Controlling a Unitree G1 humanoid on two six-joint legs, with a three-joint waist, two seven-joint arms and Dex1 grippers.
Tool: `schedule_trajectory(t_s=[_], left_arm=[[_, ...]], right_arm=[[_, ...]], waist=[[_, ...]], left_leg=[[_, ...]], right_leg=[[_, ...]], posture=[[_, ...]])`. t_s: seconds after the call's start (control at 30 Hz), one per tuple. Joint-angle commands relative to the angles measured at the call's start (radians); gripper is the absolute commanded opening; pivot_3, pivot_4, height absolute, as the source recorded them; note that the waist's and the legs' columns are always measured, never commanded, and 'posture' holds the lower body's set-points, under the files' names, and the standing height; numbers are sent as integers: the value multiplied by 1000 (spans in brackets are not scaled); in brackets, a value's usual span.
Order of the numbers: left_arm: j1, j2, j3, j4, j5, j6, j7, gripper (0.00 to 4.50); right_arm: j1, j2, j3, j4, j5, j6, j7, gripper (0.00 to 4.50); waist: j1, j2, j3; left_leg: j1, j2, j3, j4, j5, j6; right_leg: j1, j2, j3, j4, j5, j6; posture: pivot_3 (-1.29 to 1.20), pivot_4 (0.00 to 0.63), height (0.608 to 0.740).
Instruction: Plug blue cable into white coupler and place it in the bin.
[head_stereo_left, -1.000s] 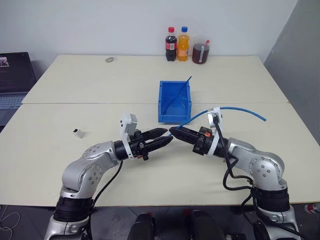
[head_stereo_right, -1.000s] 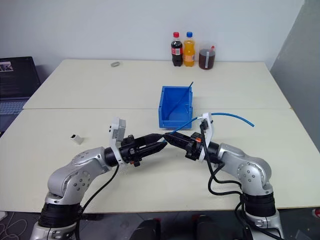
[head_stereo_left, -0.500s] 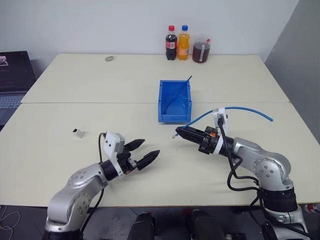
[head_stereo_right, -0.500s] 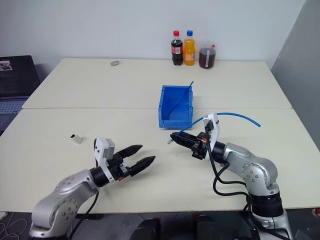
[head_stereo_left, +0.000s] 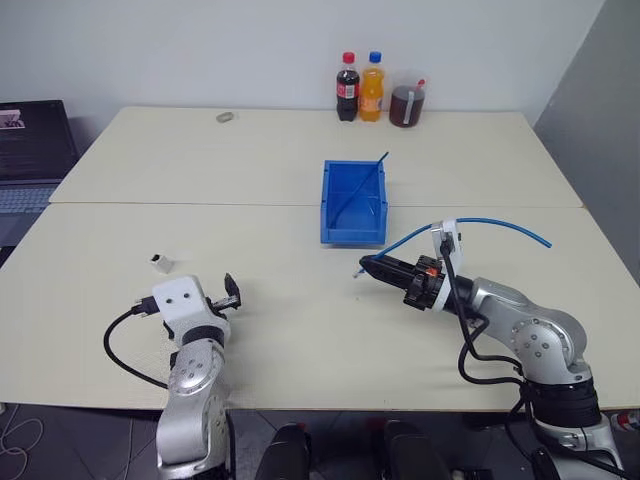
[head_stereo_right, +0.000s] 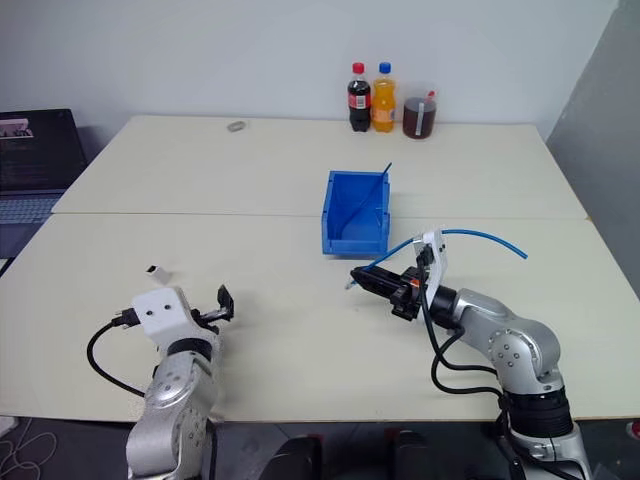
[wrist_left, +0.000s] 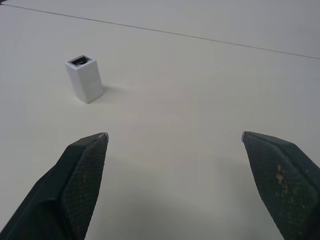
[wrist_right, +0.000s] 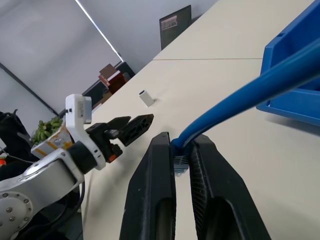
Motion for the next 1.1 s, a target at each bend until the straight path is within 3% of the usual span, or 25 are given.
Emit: schedule_trajectory(t_s=[0.03, 0.33, 1.1], left_arm=[[-120, -32, 70, 86, 15, 11, 123, 4500], [-329, 6, 176, 278, 20, 10, 253, 4500], [-517, 175, 260, 631, -15, -115, 261, 4500]], right_arm=[[-25, -10, -18, -11, 6, -11, 21, 107], [-28, -15, -18, -14, 7, -11, 21, 107], [-19, -15, -21, -29, 13, -5, 8, 107]], waist=[[-1, 0, 0], [-3, -1, 0], [-3, -1, 0]], left_leg=[[0, 0, 0, 0, 0, 0], [-1, -1, 0, 1, 0, 0], [-1, -1, 0, 2, 0, 0]], right_leg=[[0, 0, 0, 0, 0, 0], [0, 0, 0, 0, 0, 0], [0, -1, 0, 0, 1, 1]], posture=[[0, 150, 740], [0, 150, 740], [0, 150, 740]])
